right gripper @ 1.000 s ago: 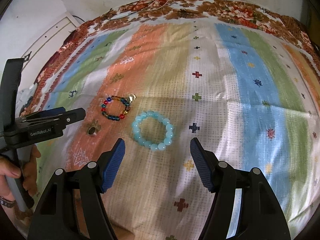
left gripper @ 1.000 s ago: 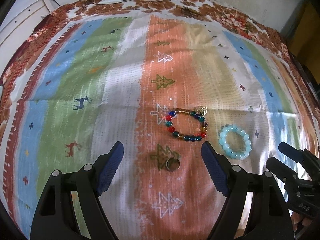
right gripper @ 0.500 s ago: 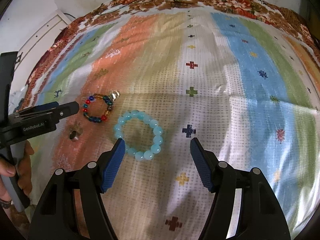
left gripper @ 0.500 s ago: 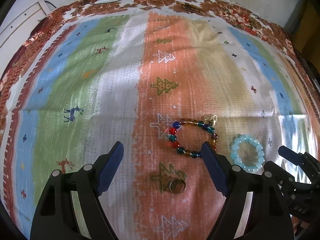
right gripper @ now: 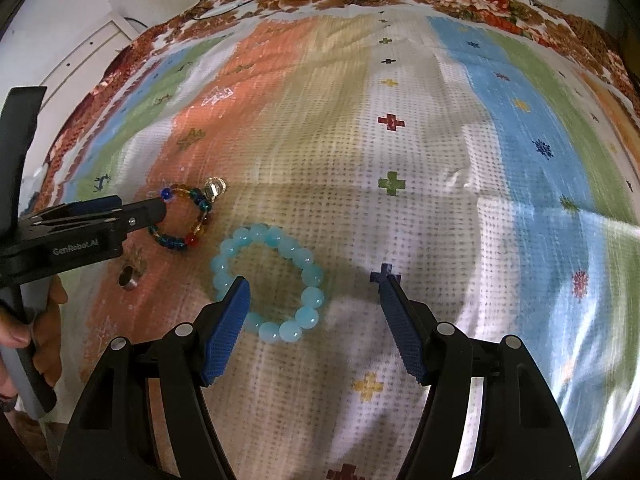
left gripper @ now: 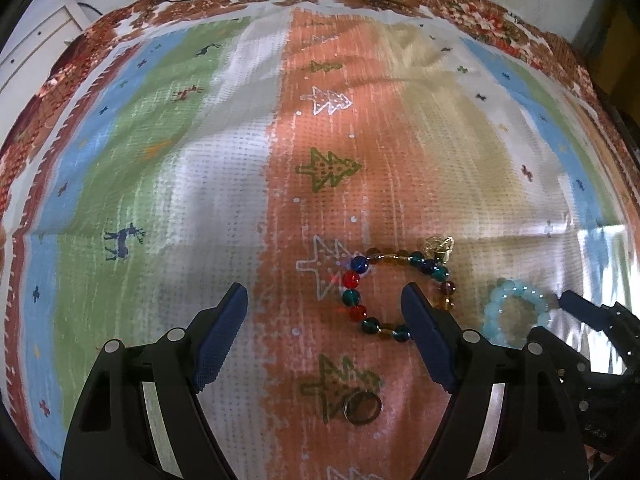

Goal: Organize jewelry
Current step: 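Grasp the multicolour bracelet with the left tool while the right tool grasps the light-blue bracelet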

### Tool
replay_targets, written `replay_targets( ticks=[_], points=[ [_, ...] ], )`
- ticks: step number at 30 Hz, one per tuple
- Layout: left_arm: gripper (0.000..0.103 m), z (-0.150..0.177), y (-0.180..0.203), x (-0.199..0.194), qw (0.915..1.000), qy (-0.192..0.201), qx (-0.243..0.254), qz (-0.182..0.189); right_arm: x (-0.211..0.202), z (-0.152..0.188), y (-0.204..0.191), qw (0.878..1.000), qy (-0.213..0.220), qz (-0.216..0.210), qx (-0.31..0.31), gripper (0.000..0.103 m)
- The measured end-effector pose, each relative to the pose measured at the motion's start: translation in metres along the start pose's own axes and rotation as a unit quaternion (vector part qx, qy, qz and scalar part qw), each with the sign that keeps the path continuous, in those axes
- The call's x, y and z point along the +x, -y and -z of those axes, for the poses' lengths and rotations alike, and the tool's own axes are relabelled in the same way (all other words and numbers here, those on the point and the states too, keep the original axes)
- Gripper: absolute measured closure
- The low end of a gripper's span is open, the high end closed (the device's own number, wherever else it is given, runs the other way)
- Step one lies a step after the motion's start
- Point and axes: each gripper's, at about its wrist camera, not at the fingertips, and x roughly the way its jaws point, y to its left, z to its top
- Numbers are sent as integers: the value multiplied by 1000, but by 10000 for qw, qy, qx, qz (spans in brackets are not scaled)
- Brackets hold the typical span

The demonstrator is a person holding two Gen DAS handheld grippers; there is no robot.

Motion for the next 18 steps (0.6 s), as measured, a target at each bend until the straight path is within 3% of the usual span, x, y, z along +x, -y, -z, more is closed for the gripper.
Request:
replay_targets(
  ticks=[4, 8, 12, 14, 18],
  points=[
    [26, -2, 2, 8, 9998, -26, 139, -147, 2, 0, -1, 9999, -24, 73, -69, 36],
    [39, -2, 3, 11, 9994, 15, 208, -284, 3, 0, -1, 9999, -42, 103, -76, 39],
    [71, -1, 4, 9, 9991, -37, 283, -311, 4, 0, 1, 9994, -74, 325, -115, 61],
    [83, 0, 2, 9, 9990, -88, 268, -355, 3, 0, 3, 9995, -79, 289, -105, 68],
    [94, 1, 1, 9, 9986, -117, 333, -397, 5, 2, -2, 9993, -105, 225, -271, 90]
  ],
)
